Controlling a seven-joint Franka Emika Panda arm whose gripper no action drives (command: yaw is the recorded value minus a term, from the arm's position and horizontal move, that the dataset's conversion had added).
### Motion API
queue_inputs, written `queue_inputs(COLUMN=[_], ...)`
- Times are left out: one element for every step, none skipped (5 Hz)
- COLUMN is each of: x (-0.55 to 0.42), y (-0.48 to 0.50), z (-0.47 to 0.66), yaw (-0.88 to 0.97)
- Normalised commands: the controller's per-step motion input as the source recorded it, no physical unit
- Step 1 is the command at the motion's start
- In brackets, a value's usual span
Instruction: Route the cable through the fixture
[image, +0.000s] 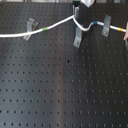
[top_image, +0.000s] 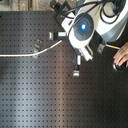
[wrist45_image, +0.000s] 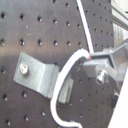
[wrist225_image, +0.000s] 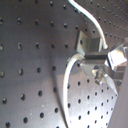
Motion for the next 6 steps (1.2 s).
queue_inputs(x=[-0.131,0.002,0.112,0.182,0.182,0.047], y=[0.058,-0.003,-0.086,-0.137,-0.122,-0.004], z=[-0.06,0.17,0.42,0.58,0.58,0.2], yaw=[-0.33,-0.14,-0.05,0.0,0.0,-0.07])
